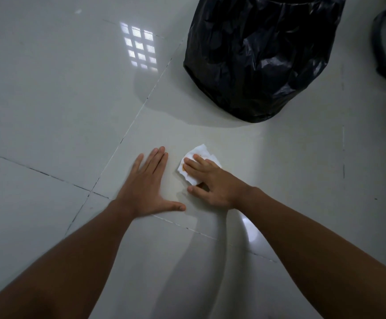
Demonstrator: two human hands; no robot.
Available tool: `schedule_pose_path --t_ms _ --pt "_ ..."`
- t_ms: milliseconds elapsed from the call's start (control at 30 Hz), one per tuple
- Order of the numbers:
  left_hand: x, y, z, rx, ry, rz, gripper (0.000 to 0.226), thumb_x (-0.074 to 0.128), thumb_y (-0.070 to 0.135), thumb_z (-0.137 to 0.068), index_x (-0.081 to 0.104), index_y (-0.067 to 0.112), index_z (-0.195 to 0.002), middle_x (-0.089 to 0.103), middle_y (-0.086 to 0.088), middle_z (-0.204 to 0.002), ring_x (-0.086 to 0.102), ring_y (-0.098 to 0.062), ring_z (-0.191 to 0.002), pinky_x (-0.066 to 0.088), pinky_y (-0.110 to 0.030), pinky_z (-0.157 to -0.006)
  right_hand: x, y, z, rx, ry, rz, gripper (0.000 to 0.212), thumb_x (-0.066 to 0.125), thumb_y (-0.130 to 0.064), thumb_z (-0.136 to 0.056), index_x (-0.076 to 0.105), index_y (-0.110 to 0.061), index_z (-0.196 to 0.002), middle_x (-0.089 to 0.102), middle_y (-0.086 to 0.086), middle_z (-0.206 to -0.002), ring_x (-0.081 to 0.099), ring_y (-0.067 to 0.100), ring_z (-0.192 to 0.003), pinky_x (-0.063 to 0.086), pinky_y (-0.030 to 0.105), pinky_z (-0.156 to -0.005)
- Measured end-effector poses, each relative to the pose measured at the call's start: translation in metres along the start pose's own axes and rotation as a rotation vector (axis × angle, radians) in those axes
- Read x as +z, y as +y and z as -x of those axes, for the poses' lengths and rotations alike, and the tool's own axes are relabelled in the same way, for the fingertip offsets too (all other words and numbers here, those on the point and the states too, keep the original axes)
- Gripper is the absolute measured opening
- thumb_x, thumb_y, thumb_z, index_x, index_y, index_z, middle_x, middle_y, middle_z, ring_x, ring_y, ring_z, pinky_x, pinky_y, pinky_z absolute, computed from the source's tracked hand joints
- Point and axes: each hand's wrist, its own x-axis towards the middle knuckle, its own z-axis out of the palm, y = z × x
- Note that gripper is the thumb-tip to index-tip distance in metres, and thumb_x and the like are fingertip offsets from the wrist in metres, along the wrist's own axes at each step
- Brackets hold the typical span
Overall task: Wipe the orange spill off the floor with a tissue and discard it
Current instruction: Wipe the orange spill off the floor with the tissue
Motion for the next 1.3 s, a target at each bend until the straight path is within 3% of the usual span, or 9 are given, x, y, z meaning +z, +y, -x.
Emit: schedule_pose_path --t_ms 300,467,633,800,967,1300 --pt "-0.002 0.002 -0.001 -0.006 -0.015 -0.011 0.146 0.028 0.105 -0.054 0.003 0.007 -0.159 -0.003 -0.006 -0.170 -0.006 -0.018 -0.156 0.003 -0.050 -0.127 0.021 0.008 0.050 -0.068 0.052 0.114 0.068 0.035 -0.055 -0.100 0.022 -0.021 -0.158 0.015 -0.004 -0.167 0.001 0.010 -0.154 0.007 0.034 -0.126" --pt "-0.003 0.004 -0.001 -0.017 -0.025 -0.010 0.148 0.031 0.104 -0.051 0.003 0.006 -0.159 -0.004 -0.006 -0.170 -0.007 -0.017 -0.156 0.002 -0.050 -0.127 0.020 0.023 0.080 -0.087 0.081 0.122 0.065 0.043 -0.047 -0.101 0.029 -0.016 -0.156 0.022 0.000 -0.165 0.011 0.016 -0.154 0.018 0.043 -0.124" --pt "-0.002 0.004 -0.002 -0.012 -0.024 -0.014 0.150 0.026 0.106 -0.050 0.005 0.005 -0.158 -0.003 -0.006 -0.170 -0.006 -0.018 -0.157 0.003 -0.051 -0.127 0.015 0.045 0.106 0.006 0.227 0.098 0.061 0.053 -0.036 -0.099 0.036 -0.014 -0.154 0.029 0.001 -0.163 0.017 0.015 -0.153 0.023 0.045 -0.123" --pt "-0.003 0.004 -0.001 -0.004 -0.006 -0.014 0.149 0.025 0.106 -0.050 0.007 0.005 -0.158 0.000 -0.007 -0.170 -0.003 -0.018 -0.157 0.004 -0.051 -0.127 0.005 0.063 0.110 0.176 0.233 0.107 0.067 0.044 -0.045 -0.100 0.024 -0.018 -0.158 0.014 -0.005 -0.166 0.001 0.006 -0.154 0.013 0.041 -0.125" --pt "-0.001 0.003 0.000 0.008 0.020 -0.015 0.147 0.032 0.105 -0.052 0.013 0.004 -0.158 0.007 -0.009 -0.169 0.003 -0.019 -0.157 0.008 -0.052 -0.126 -0.012 0.068 0.064 0.331 0.193 0.016 0.079 0.040 -0.056 -0.099 0.007 -0.017 -0.160 -0.002 -0.006 -0.167 -0.014 0.006 -0.151 -0.006 0.028 -0.122" --pt "-0.001 0.000 -0.001 0.014 0.026 -0.036 0.145 0.034 0.105 -0.055 0.017 0.003 -0.156 0.013 -0.011 -0.168 0.010 -0.022 -0.156 0.014 -0.053 -0.125 -0.027 0.054 -0.018 0.286 0.146 -0.013 0.076 0.038 -0.054 -0.101 0.008 -0.016 -0.159 -0.004 0.000 -0.168 -0.013 0.018 -0.153 -0.009 0.034 -0.122"
